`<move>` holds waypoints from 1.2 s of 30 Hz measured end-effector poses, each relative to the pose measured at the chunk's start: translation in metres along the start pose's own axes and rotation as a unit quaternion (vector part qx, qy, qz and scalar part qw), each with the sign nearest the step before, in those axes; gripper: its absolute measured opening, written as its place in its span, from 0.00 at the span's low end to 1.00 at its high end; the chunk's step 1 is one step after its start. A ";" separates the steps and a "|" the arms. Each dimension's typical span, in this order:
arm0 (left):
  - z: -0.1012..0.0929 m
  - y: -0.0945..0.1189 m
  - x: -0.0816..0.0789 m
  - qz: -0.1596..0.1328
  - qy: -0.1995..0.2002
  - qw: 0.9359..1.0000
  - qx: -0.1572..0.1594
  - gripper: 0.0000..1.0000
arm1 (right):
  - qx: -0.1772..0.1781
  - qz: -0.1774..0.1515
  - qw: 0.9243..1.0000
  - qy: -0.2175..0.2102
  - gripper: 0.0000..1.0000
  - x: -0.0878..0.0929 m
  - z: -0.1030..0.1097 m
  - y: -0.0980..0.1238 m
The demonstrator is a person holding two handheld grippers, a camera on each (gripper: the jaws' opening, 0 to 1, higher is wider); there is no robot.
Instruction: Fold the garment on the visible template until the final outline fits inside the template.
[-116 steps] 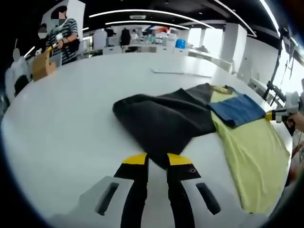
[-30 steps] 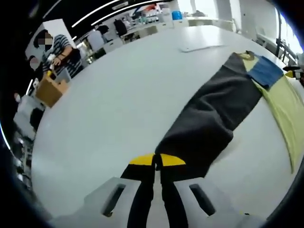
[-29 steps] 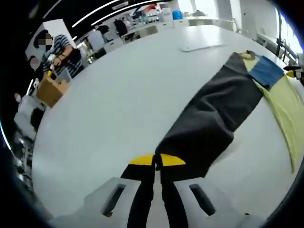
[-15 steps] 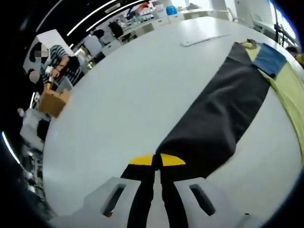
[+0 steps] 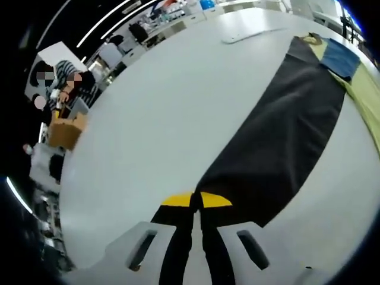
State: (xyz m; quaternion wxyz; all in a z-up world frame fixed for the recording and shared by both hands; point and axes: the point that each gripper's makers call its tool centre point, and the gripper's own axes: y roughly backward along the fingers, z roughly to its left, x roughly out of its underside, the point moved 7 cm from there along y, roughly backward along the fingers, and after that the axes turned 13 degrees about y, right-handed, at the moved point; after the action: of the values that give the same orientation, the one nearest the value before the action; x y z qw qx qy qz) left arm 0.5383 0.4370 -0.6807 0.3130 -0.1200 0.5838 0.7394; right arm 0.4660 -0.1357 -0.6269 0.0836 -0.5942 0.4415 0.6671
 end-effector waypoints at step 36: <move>-0.003 0.038 0.024 -0.117 0.334 0.932 0.081 0.42 | -0.007 0.000 1.000 0.022 0.99 -0.006 0.016 0.018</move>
State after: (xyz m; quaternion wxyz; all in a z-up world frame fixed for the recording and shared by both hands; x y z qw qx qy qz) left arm 0.4965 0.4366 -0.6647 0.1929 -0.4018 0.6945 0.5648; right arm 0.4447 -0.1328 -0.6142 0.0697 -0.6094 0.4390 0.6566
